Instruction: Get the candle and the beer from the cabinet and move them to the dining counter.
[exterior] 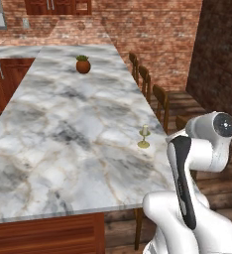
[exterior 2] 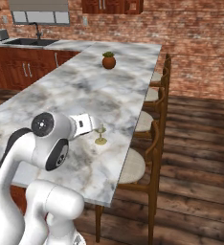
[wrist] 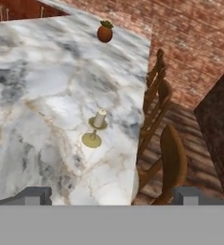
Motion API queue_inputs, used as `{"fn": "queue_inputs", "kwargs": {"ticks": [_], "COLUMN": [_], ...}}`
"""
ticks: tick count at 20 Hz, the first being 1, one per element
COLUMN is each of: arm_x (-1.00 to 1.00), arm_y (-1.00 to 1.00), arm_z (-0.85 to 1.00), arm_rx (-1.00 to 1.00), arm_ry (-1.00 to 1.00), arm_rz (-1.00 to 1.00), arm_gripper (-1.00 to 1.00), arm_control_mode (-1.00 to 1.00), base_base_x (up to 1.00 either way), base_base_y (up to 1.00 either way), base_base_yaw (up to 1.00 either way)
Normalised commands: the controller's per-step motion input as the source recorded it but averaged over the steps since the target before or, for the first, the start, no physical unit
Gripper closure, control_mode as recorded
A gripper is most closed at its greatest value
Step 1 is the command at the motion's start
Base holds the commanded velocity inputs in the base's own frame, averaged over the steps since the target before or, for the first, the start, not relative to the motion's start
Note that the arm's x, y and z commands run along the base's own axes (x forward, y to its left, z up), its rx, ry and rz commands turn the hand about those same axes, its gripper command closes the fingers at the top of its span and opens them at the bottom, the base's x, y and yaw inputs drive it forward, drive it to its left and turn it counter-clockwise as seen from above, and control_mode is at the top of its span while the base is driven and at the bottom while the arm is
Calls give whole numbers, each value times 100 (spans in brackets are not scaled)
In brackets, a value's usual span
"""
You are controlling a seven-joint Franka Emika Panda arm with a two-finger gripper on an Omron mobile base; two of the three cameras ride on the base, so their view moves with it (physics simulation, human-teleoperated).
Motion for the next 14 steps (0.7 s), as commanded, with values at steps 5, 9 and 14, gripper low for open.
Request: {"fn": "queue_inputs", "kwargs": {"ticks": [5, 9, 14], "arm_x": [-54, -48, -53], "arm_y": [5, 9, 20], "arm_z": [34, 23, -2], "arm_rx": [5, 5, 4], "arm_ry": [1, 1, -4], "arm_rz": [-7, -6, -7], "arm_gripper": [-100, -100, -100], "arm_control_mode": [-100, -100, -100], "base_base_x": [0, 0, 0], "base_base_y": [0, 0, 0], "base_base_yaw": [0, 0, 0]}}
